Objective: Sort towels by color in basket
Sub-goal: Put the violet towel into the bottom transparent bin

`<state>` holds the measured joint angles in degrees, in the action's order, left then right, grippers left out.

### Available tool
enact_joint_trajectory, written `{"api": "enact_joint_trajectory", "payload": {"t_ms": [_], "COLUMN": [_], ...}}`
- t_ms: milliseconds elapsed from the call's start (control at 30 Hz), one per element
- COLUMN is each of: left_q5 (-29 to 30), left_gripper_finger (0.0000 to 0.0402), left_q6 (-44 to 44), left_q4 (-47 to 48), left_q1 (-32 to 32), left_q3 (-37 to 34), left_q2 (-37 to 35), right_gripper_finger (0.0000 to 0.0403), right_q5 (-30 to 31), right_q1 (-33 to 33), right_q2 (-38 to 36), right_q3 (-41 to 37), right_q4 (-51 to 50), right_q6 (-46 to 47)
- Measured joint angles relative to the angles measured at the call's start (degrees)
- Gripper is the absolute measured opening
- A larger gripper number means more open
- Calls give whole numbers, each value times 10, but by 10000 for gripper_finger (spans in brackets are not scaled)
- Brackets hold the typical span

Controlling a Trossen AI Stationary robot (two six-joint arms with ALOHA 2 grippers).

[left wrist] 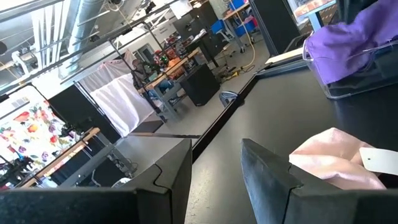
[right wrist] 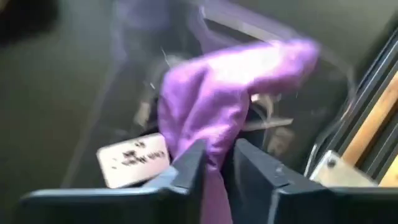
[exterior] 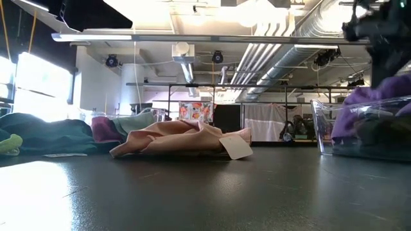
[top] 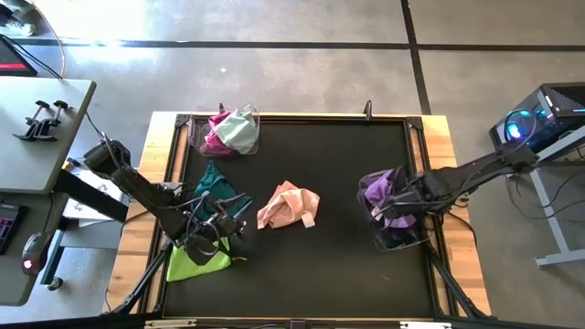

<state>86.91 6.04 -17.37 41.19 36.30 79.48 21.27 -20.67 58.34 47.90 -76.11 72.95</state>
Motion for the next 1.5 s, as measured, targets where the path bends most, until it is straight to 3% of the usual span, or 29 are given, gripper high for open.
{"api": "enact_joint_trajectory", "payload": {"t_ms": [133, 367, 700, 867, 1000, 1200, 1333, 1500], "left_q5": [0, 0, -28, -28, -28, -28, -28, -29], "left_gripper_finger": [126, 126, 126, 126, 126, 126, 126, 126], "left_q6": [0, 0, -2, -10, -10, -10, -10, -10], "left_q4": [0, 0, 0, 0, 0, 0, 0, 0], "left_q1": [0, -9, -20, -20, -20, -20, -20, -20], "left_q3": [0, 0, 0, 0, 0, 0, 0, 0], "left_q2": [0, 0, 0, 0, 0, 0, 0, 0], "right_gripper_finger": [8, 5, 1, 1, 6, 51, 98, 136], "right_q5": [-61, -121, -132, -119, -86, 50, 113, 111], "right_q1": [0, 0, -7, -16, -19, -19, -16, 5], "right_q2": [4, 55, 107, 109, 109, 108, 108, 108], "right_q3": [-69, -168, -159, -126, -58, 32, 57, 30], "right_q4": [80, 267, 195, 144, 50, -53, 25, 211], "right_q6": [12, 41, 209, 215, 185, 130, 40, -115]}}
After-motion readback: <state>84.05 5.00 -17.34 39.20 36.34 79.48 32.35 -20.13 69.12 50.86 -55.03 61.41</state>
